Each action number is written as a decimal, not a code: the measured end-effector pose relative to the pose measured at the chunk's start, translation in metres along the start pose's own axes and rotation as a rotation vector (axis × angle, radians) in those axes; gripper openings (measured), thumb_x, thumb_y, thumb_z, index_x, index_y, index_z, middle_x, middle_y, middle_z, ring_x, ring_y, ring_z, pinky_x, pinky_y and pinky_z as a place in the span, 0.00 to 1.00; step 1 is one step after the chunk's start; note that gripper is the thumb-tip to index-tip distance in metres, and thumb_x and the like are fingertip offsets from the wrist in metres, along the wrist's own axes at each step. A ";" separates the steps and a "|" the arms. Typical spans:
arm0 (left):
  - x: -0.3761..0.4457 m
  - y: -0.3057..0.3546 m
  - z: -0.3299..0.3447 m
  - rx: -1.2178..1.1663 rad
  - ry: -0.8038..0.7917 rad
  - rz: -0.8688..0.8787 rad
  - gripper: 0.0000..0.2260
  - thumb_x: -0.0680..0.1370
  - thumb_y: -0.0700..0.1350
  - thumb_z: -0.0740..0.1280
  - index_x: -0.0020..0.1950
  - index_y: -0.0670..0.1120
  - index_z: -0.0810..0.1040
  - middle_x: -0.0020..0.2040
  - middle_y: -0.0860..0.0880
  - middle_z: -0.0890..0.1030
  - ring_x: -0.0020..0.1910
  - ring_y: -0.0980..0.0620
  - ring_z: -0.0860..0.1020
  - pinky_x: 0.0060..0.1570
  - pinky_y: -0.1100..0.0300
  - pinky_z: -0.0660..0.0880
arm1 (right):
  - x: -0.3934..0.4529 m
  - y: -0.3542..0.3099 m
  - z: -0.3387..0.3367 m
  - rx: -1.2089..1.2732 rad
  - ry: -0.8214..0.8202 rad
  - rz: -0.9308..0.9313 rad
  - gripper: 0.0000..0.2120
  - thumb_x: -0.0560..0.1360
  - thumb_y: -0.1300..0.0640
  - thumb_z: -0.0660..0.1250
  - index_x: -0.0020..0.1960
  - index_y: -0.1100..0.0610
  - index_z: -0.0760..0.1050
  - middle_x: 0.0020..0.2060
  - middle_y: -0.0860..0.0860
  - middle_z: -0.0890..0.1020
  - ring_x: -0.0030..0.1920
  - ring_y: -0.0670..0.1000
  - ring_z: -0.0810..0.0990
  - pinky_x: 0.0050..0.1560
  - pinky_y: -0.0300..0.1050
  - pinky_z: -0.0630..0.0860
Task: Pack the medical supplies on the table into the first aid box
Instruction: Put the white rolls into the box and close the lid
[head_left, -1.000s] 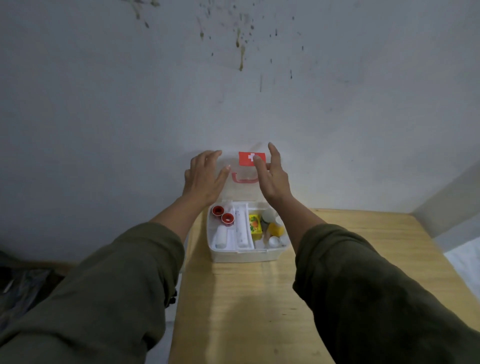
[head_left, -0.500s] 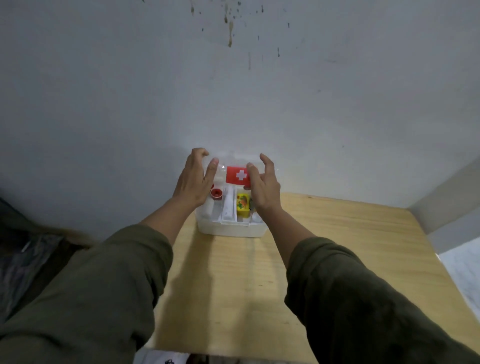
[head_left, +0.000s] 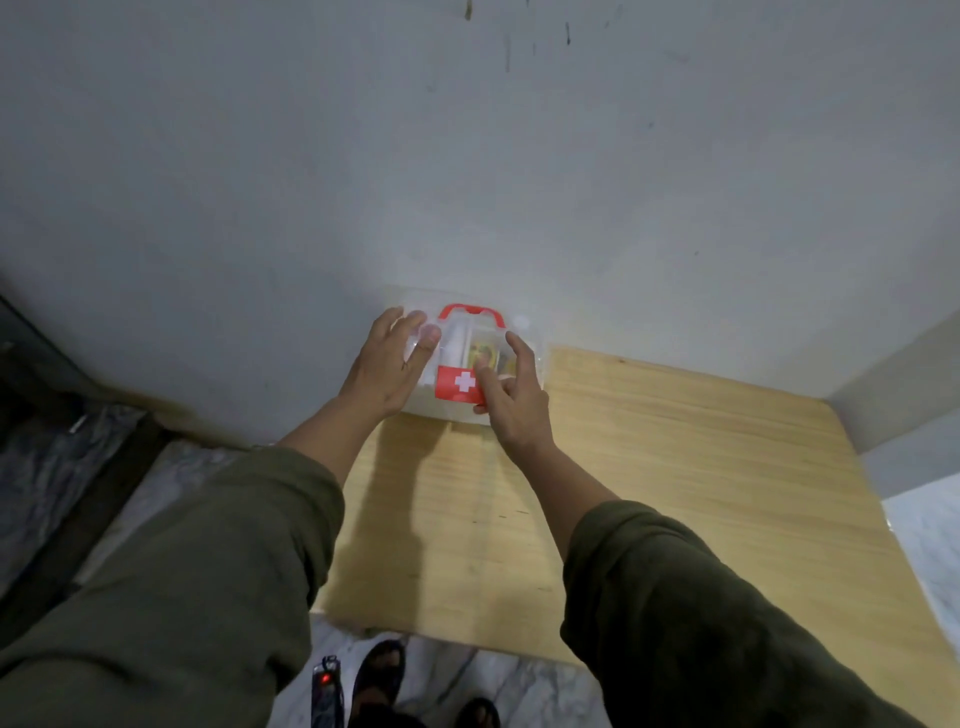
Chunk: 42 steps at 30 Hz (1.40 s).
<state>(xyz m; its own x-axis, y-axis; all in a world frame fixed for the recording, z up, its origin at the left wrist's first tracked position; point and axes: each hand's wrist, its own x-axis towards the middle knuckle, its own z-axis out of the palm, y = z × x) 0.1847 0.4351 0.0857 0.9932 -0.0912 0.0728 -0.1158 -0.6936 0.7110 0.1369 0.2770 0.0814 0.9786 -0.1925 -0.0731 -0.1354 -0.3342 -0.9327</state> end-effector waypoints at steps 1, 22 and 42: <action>-0.003 0.001 0.001 0.003 -0.007 -0.013 0.22 0.80 0.58 0.53 0.72 0.51 0.66 0.77 0.47 0.58 0.76 0.48 0.57 0.71 0.52 0.59 | -0.001 0.002 -0.001 -0.019 -0.013 -0.003 0.27 0.76 0.45 0.62 0.72 0.44 0.56 0.44 0.65 0.82 0.43 0.60 0.82 0.50 0.51 0.78; 0.015 -0.017 0.014 0.438 -0.121 0.055 0.41 0.73 0.55 0.69 0.77 0.53 0.47 0.79 0.49 0.48 0.78 0.45 0.46 0.74 0.41 0.50 | 0.026 0.017 -0.004 -1.103 -0.024 -0.197 0.31 0.78 0.41 0.58 0.75 0.41 0.45 0.78 0.52 0.47 0.78 0.57 0.42 0.73 0.66 0.45; 0.078 -0.032 0.003 0.495 -0.269 0.201 0.37 0.77 0.55 0.63 0.77 0.50 0.43 0.79 0.52 0.42 0.78 0.51 0.41 0.74 0.48 0.46 | 0.082 0.008 0.009 -1.078 -0.037 -0.095 0.40 0.75 0.42 0.64 0.75 0.42 0.41 0.78 0.51 0.40 0.76 0.58 0.35 0.75 0.63 0.51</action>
<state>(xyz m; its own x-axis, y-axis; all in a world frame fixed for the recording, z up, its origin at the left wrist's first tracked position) 0.2654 0.4482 0.0668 0.9200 -0.3882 -0.0536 -0.3583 -0.8886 0.2862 0.2174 0.2667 0.0649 0.9939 -0.1010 -0.0445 -0.1062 -0.9851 -0.1352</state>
